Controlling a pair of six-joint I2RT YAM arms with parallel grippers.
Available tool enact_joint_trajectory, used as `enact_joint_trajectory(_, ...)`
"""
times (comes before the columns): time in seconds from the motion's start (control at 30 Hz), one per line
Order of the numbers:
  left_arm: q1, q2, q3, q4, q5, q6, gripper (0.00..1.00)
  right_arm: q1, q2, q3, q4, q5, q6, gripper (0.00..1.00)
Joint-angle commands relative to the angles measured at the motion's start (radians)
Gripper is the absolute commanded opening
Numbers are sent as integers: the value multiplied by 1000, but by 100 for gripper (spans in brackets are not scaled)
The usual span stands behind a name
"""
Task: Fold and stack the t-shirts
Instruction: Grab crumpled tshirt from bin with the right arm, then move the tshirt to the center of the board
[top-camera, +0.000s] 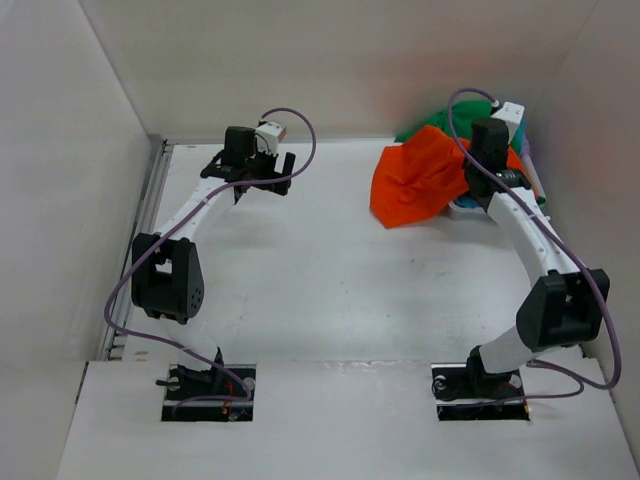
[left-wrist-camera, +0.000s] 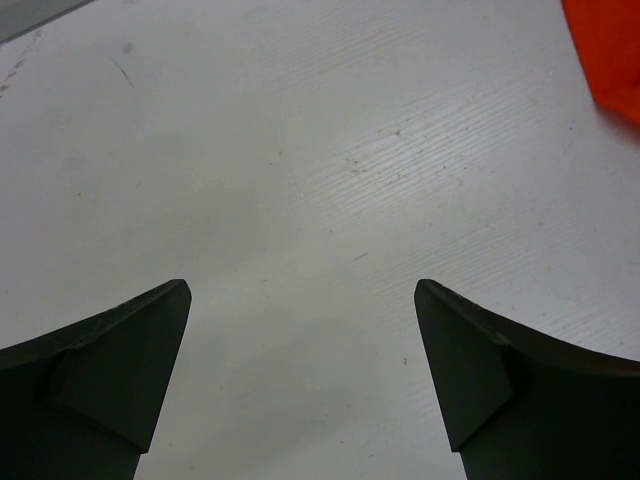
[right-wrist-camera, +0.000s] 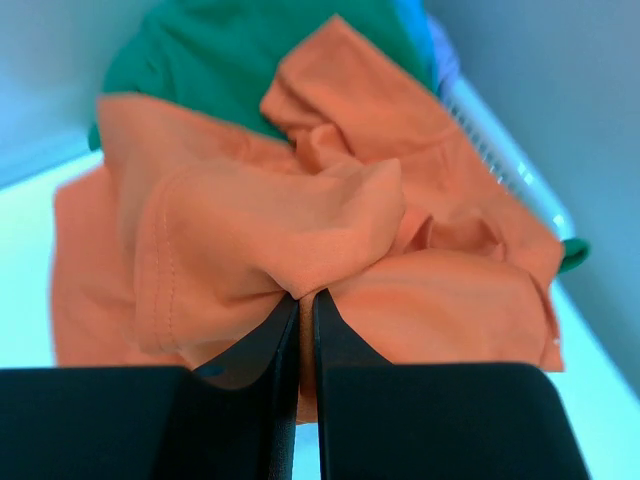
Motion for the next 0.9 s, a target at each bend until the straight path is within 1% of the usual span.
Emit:
enact_joint_trajectory(0.0,-10,-42,39,9,-3,27,100,22,-89,71,63,55,-74,0)
enact_joint_trajectory(0.13,-15,-56,39,0,-3,35,100,97,-158,151,89,46,-134,0)
enact_joint_trajectory(0.3,5,-76,68,-19,-3,33,100,302,-172,342,187,22,-317,0)
enact_joint_trajectory(0.33,29,-83,95,-31,-3,33,100,366,-159,393,216,20,-369,0)
enact_joint_trajectory(0.4,62,-88,132,-43,2,32,100,452,-129,453,259,18,-423,1)
enact_joint_trajectory(0.43,82,-91,152,-48,5,30,100,482,-119,467,273,17,-438,1)
enact_joint_trajectory(0.47,124,-99,189,-59,8,24,100,540,-81,493,293,8,-450,2)
enact_joint_trajectory(0.5,131,-100,195,-60,10,22,100,548,-73,493,293,5,-449,2)
enact_joint_trajectory(0.57,180,-114,221,-65,11,25,100,580,-24,482,286,-20,-432,3)
enact_joint_trajectory(0.6,212,-131,223,-65,13,36,100,609,24,469,246,-35,-399,5)
enact_joint_trajectory(0.63,226,-140,217,-65,13,42,100,612,32,467,238,-37,-389,6)
enact_joint_trajectory(0.7,263,-174,174,-69,13,67,100,635,79,461,175,-80,-323,15)
enact_joint_trajectory(0.73,272,-191,148,-72,13,79,100,645,117,465,95,-160,-265,32)
enact_joint_trajectory(0.77,277,-201,128,-75,13,91,100,645,136,473,45,-211,-228,43)
enact_joint_trajectory(0.83,275,-243,58,-103,13,145,100,645,158,470,-42,-311,-132,60)
enact_joint_trajectory(0.87,261,-263,19,-126,13,185,100,633,155,444,-67,-357,-71,65)
